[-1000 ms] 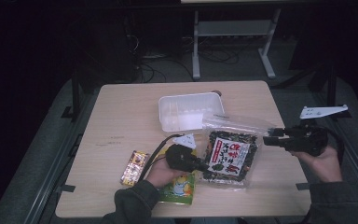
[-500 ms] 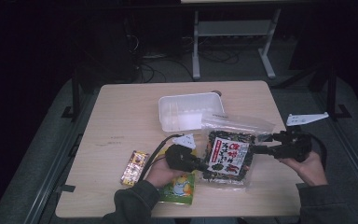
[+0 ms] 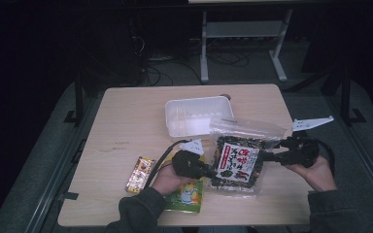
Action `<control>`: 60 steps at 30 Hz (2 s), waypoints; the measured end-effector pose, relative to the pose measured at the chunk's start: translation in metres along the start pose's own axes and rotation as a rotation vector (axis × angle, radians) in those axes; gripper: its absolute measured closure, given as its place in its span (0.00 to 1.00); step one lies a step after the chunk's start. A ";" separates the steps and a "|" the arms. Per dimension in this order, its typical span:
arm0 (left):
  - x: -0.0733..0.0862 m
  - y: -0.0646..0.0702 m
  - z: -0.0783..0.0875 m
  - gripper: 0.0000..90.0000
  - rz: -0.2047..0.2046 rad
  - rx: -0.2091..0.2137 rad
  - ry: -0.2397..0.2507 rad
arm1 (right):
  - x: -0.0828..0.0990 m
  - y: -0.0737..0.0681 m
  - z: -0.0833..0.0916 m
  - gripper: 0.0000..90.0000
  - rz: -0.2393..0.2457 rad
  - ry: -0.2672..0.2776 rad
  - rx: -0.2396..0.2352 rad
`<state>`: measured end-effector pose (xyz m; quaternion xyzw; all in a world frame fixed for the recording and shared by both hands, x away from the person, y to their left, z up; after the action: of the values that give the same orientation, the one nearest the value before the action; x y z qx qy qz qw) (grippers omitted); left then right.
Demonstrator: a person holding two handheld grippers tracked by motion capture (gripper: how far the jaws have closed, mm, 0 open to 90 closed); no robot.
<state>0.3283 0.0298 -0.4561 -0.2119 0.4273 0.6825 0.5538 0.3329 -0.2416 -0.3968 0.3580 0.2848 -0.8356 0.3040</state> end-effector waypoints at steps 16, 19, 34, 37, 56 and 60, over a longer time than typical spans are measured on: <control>0.001 0.000 0.000 0.85 0.001 0.002 0.002 | -0.002 -0.002 -0.004 0.53 0.023 -0.002 -0.007; 0.001 -0.001 0.000 0.85 0.005 0.004 0.005 | 0.002 -0.001 -0.008 0.53 0.019 -0.014 -0.011; 0.001 -0.002 0.000 0.81 0.009 -0.004 0.011 | 0.004 -0.009 -0.008 0.78 0.013 -0.009 -0.128; 0.002 -0.002 0.000 0.79 0.006 -0.004 0.009 | 0.005 -0.010 -0.007 0.80 0.015 -0.012 -0.143; 0.007 0.001 0.023 0.55 0.004 -0.090 0.037 | -0.005 -0.024 0.010 0.84 0.073 0.029 -0.099; 0.014 0.003 0.032 0.53 0.014 -0.108 0.045 | -0.010 -0.026 0.014 0.84 0.079 0.042 -0.083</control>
<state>0.3267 0.0637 -0.4486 -0.2539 0.4038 0.7034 0.5270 0.3135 -0.2313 -0.3745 0.3735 0.3111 -0.8028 0.3452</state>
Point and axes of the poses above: each handheld gripper's, and its own axes: z roughly backward along the jaws, x roughly out of its underside, y roughly to its right, the point moved 5 cm from there along -z, roughly forward along the jaws, and after that the axes turned 10 degrees about x, right-handed, at the moved point
